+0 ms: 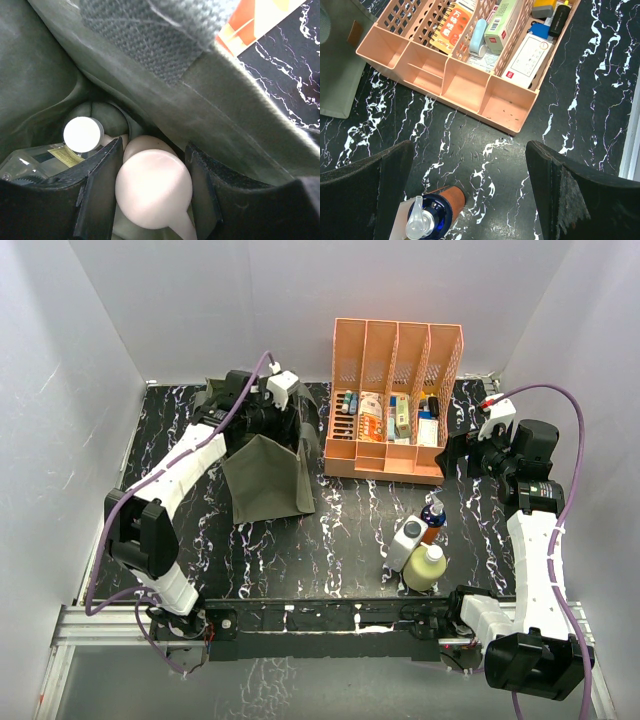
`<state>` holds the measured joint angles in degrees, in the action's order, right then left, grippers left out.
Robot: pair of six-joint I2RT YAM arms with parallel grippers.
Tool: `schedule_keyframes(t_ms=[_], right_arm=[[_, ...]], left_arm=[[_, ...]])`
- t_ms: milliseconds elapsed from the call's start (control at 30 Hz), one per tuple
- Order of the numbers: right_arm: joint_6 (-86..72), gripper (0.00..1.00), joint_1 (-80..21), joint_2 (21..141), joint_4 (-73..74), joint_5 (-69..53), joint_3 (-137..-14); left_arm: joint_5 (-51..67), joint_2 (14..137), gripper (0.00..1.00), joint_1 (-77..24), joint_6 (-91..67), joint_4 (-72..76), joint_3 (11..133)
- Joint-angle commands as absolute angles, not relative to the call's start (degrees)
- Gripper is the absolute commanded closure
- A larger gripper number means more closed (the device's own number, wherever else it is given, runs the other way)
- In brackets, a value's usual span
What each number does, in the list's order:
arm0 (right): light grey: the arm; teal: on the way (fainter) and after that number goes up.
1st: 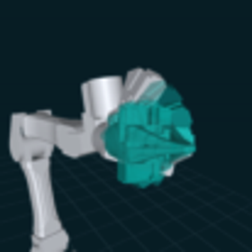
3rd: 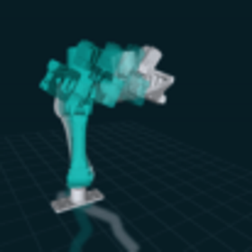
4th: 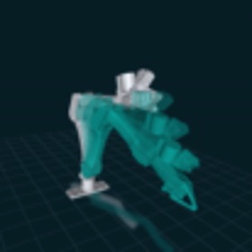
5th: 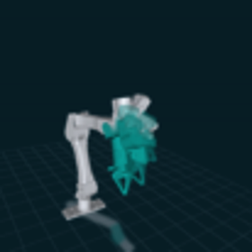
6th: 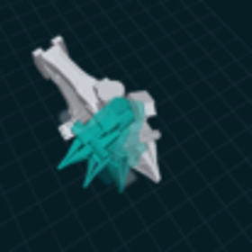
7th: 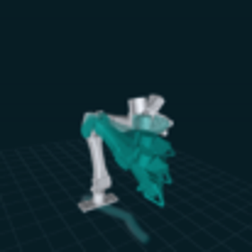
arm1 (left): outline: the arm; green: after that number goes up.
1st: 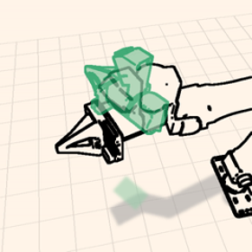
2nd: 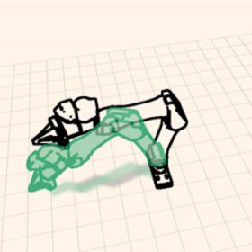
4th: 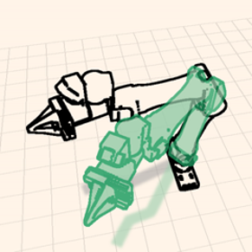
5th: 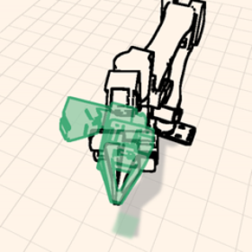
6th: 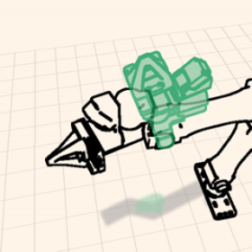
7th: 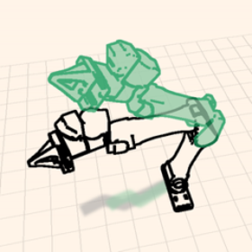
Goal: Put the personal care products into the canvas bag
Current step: Place the care product in the canvas bag.
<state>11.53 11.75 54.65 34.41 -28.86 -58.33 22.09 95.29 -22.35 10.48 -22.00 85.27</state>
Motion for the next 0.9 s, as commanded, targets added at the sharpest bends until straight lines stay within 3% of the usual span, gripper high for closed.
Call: schedule_keyframes(t_ms=[0,867], right_arm=[[11.5,0.01,12.0,53.3,31.5,-29.4,-58.6],[11.5,0.01,12.0,53.4,31.5,-29.6,-58.5]], left_arm=[[25.0,92.3,1.00,-22.6,10.7,-15.2,84.3],[25.9,89.0,1.00,-22.6,6.0,-8.9,82.0]])
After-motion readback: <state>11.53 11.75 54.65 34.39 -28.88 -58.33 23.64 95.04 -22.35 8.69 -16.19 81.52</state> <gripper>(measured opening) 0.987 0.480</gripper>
